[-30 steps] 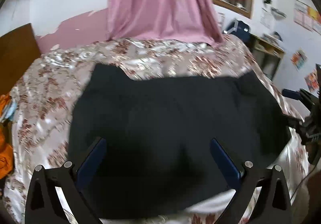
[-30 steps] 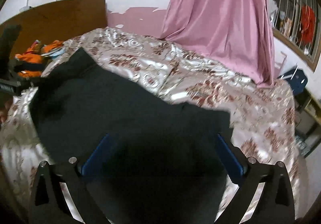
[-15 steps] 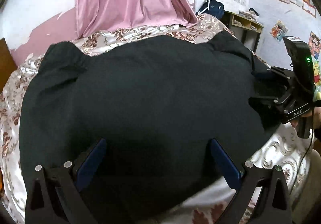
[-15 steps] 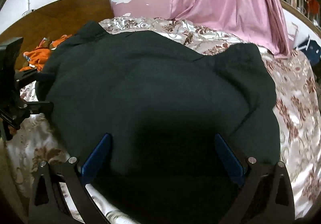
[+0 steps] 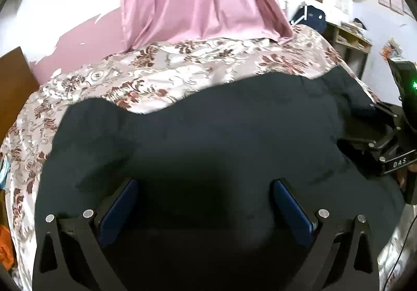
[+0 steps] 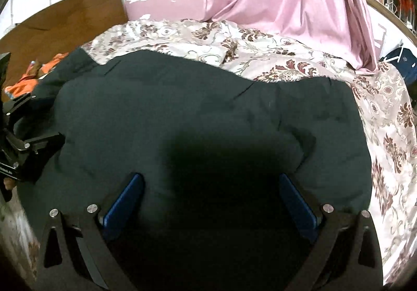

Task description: Fold large clothes

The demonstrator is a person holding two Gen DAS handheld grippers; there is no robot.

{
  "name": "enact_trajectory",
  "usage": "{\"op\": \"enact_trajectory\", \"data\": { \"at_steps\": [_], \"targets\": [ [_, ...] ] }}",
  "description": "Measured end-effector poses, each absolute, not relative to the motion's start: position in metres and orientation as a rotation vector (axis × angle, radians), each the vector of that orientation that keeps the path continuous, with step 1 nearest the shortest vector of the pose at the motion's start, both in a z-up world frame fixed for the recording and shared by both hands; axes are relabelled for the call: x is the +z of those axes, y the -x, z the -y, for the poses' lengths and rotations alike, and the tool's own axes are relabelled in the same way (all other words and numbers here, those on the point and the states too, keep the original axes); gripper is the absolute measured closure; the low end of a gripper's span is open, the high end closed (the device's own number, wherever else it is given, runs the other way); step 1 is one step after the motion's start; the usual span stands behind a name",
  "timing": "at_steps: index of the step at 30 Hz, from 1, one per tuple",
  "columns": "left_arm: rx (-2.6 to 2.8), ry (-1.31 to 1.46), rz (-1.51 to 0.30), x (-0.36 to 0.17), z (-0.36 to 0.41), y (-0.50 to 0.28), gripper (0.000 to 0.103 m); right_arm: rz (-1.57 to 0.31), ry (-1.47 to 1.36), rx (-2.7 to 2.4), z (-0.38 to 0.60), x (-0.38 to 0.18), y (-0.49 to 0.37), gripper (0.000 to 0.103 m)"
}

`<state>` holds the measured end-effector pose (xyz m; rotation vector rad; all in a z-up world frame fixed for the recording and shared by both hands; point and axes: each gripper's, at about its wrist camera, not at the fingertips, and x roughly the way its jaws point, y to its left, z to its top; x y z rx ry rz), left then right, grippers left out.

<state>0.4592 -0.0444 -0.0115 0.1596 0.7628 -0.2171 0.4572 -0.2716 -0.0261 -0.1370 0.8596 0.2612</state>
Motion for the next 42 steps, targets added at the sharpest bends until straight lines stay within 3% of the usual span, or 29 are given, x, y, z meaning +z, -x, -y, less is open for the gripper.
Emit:
{"op": "enact_trajectory", "data": {
  "at_steps": [15,28,42],
  "targets": [
    [-0.174,-0.201,-0.884,-0.038,0.031,-0.549,0.000,-0.988,0.060,0.201,0.270,-0.055,-0.532,0.001],
    [-0.237,-0.029,-0.750,-0.053,0.015,-0.545,0.000,-0.890,-0.067,0.253,0.284,-0.073,-0.530,0.000],
    [-0.251,0.008,-0.723,-0.061,0.012,-0.549,0.000,-0.856,-0.111,0.264,0.287,-0.082,-0.535,0.000]
  ]
}}
